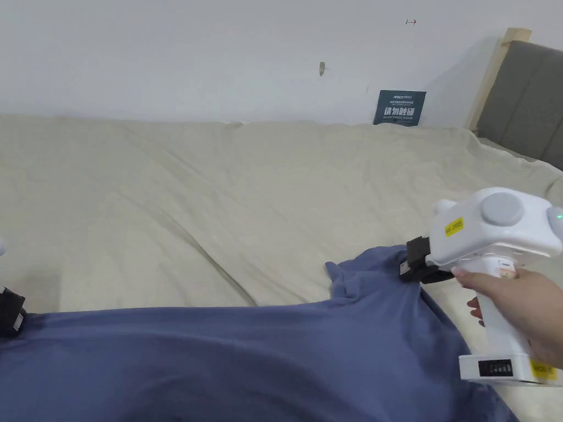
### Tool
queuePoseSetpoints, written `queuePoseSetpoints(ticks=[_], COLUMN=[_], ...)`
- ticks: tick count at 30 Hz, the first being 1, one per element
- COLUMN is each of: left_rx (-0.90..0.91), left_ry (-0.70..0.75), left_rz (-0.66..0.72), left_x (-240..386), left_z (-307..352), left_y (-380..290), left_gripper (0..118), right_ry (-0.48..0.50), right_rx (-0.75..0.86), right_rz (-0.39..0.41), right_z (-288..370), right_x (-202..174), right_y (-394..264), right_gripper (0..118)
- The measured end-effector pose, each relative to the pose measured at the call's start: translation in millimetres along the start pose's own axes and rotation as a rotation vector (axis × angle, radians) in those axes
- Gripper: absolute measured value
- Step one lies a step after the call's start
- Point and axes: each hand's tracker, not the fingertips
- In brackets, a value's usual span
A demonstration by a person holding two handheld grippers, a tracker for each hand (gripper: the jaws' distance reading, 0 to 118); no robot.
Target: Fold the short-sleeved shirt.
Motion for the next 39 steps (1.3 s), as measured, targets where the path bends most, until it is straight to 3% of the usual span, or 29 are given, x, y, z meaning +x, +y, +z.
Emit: queuePoseSetpoints(ticks=[8, 14, 19, 24, 29, 39], left_rx=[0.118, 0.207, 0.221, 0.214, 0.144, 0.114], left_ry=[-0.129, -0.185, -0.211, -0.242, -0.226, -0.178], left_rz=[0.126, 0.110, 0.074, 0.075, 0.070, 0.052], left_x=[-20, -12, -13, -7, -1, 6], left_z=[70, 142, 166, 173, 148, 116], left_y=[-35, -94, -147, -210, -252, -268], left_gripper=[1, 1, 1, 1, 1, 3], right_ry=[0.097, 0.150, 0.200, 0.210, 0.156, 0.111], right_rx=[0.073, 0.113, 0.129, 0.080, 0.006, -0.018], right_rz=[-0.027, -0.016, -0.044, -0.081, -0.077, -0.099], right_z=[90, 162, 200, 204, 177, 137], right_x=[9, 18, 33, 53, 66, 77], right_y=[-28, -74, -133, -206, -257, -274], right_gripper=[0, 0, 0, 0, 0, 2])
